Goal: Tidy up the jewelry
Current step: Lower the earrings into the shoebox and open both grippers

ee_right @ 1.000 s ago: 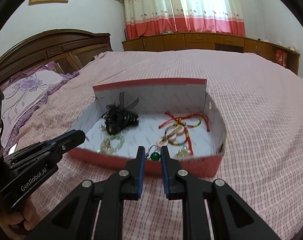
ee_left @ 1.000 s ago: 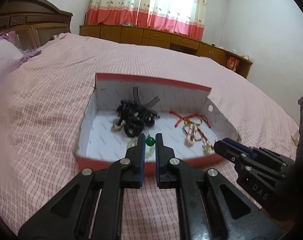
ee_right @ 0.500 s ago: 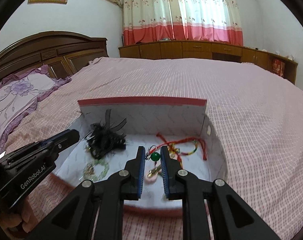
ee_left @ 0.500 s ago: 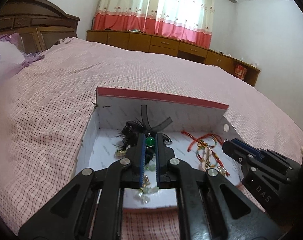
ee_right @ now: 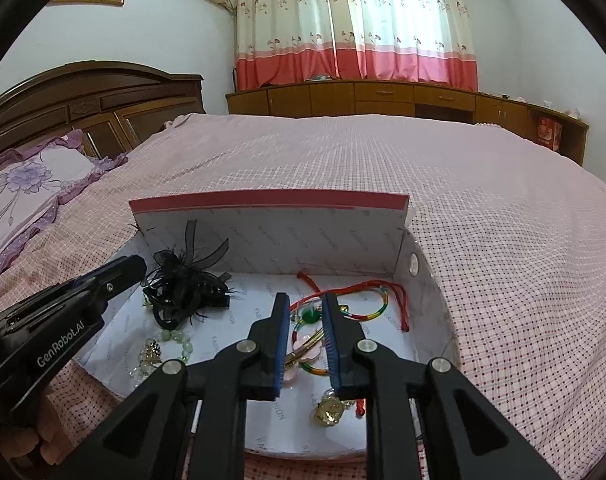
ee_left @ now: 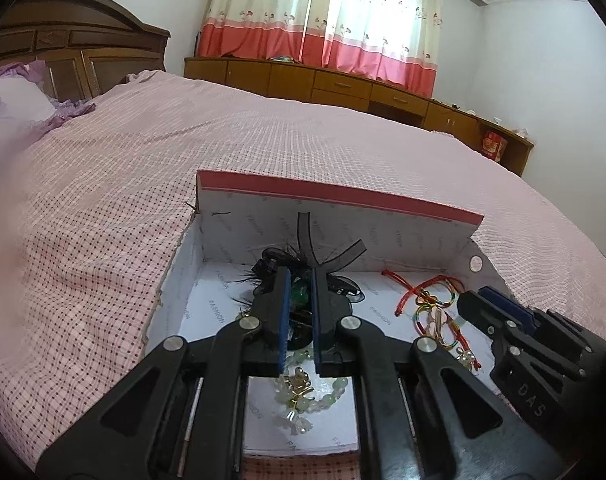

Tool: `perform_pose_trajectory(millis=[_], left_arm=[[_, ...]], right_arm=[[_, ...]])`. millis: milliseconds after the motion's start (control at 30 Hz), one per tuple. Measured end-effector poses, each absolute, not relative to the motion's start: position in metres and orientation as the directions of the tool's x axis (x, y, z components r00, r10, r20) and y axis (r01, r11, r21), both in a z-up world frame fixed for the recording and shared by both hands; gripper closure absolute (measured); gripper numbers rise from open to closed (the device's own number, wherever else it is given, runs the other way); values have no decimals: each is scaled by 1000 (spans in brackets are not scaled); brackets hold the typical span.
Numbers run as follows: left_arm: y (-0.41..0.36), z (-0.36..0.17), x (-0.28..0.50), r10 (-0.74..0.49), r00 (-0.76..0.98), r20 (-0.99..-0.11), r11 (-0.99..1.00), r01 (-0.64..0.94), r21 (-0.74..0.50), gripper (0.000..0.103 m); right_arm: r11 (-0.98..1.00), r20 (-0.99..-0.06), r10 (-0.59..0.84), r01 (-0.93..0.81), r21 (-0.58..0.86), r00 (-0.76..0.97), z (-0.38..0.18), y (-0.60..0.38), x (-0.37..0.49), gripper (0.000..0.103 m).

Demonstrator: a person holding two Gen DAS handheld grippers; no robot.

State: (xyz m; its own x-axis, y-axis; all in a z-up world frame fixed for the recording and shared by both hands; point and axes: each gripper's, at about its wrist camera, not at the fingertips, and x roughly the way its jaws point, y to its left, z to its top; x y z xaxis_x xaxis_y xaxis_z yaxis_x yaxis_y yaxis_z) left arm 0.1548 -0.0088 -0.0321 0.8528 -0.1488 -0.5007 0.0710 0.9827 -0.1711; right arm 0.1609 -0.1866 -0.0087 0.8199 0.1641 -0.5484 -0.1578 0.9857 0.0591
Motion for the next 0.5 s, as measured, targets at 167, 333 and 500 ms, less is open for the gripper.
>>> perform_pose_trajectory(millis=[167, 333, 500], left_arm=[[-8, -31, 153, -138, 857, -496, 984, 61, -168, 78], [-8, -30, 152, -133, 859, -495, 985, 59, -163, 76], [-7, -25, 147, -124, 862, -491, 986, 53, -156, 71]], right_arm=[[987, -543, 161, -148, 67, 824, -8, -189, 161, 56], [987, -539, 160, -150, 62, 827, -7, -188, 160, 56], [987, -529, 157, -146, 63, 834, -3, -189, 156, 56]])
